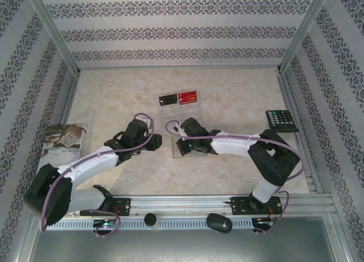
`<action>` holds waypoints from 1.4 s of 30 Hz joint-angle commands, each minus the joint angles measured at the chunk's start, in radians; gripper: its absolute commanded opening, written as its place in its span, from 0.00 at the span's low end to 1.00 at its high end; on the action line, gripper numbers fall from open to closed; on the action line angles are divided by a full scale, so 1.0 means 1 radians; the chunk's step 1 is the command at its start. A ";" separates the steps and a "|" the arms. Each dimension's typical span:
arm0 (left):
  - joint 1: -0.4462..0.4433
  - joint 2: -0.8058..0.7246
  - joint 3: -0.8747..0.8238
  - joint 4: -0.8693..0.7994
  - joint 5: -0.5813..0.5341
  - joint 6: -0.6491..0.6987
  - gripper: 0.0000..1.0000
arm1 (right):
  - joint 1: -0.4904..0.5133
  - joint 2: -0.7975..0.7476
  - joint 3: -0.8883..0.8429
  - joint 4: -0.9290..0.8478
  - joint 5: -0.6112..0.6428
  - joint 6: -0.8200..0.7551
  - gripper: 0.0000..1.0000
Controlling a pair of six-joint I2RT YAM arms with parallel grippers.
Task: Take the credit cards out of the card holder
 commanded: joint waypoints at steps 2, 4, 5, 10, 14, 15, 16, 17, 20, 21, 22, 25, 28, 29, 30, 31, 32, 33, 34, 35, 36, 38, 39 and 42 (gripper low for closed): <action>-0.039 0.082 -0.014 0.130 0.034 -0.060 0.40 | -0.030 -0.055 -0.042 0.162 -0.155 0.117 0.00; -0.064 0.113 -0.002 0.135 0.015 -0.058 0.39 | -0.048 -0.067 -0.078 0.215 -0.179 0.161 0.00; -0.076 0.131 0.004 0.140 0.005 -0.056 0.39 | -0.054 -0.073 -0.094 0.233 -0.184 0.179 0.00; -0.099 0.212 0.040 0.160 -0.007 -0.058 0.35 | -0.063 -0.100 -0.153 0.268 -0.173 0.225 0.00; -0.119 0.281 0.087 0.151 -0.006 -0.043 0.34 | -0.070 -0.137 -0.205 0.266 -0.119 0.271 0.00; -0.123 0.297 0.101 0.142 -0.008 -0.041 0.34 | -0.073 -0.150 -0.217 0.255 -0.099 0.283 0.00; -0.130 0.312 0.112 0.133 -0.011 -0.039 0.34 | -0.075 -0.167 -0.230 0.239 -0.077 0.292 0.00; -0.133 0.332 0.122 0.127 -0.011 -0.039 0.34 | -0.078 -0.191 -0.245 0.218 -0.053 0.303 0.00; -0.133 0.380 0.144 0.111 -0.007 -0.046 0.34 | -0.092 -0.264 -0.279 0.136 0.009 0.330 0.04; -0.133 0.391 0.147 0.108 -0.005 -0.047 0.34 | -0.096 -0.285 -0.284 0.092 0.027 0.339 0.11; -0.133 0.399 0.150 0.109 0.001 -0.050 0.34 | -0.104 -0.308 -0.288 0.045 0.050 0.348 0.21; -0.136 0.413 0.152 0.115 0.021 -0.052 0.34 | -0.133 -0.411 -0.331 -0.055 0.095 0.377 0.32; -0.148 0.412 0.153 0.115 0.030 -0.047 0.34 | -0.140 -0.541 -0.350 -0.102 0.136 0.355 0.36; -0.153 0.410 0.153 0.116 0.034 -0.046 0.35 | -0.140 -0.565 -0.345 -0.091 0.125 0.337 0.38; -0.157 0.407 0.154 0.115 0.036 -0.046 0.35 | -0.140 -0.574 -0.329 -0.099 0.126 0.328 0.38; -0.162 0.405 0.156 0.119 0.042 -0.046 0.36 | -0.142 -0.570 -0.308 -0.111 0.120 0.318 0.38; -0.169 0.401 0.159 0.118 0.048 -0.045 0.36 | -0.142 -0.562 -0.290 -0.113 0.112 0.304 0.38; -0.174 0.397 0.166 0.116 0.053 -0.046 0.36 | -0.143 -0.552 -0.276 -0.117 0.109 0.299 0.38; -0.182 0.387 0.175 0.105 0.056 -0.047 0.36 | -0.143 -0.543 -0.266 -0.122 0.109 0.299 0.37; -0.191 0.374 0.188 0.089 0.056 -0.042 0.36 | -0.145 -0.536 -0.261 -0.119 0.107 0.298 0.37; -0.204 0.358 0.204 0.066 0.043 -0.032 0.36 | -0.145 -0.531 -0.261 -0.113 0.105 0.298 0.37; -0.224 0.337 0.234 0.026 0.028 -0.011 0.37 | -0.147 -0.524 -0.261 -0.111 0.104 0.301 0.37; -0.231 0.334 0.246 0.012 0.031 -0.003 0.37 | -0.149 -0.523 -0.264 -0.107 0.103 0.299 0.37; -0.242 0.355 0.281 -0.019 0.048 0.011 0.37 | -0.153 -0.524 -0.274 -0.100 0.099 0.306 0.37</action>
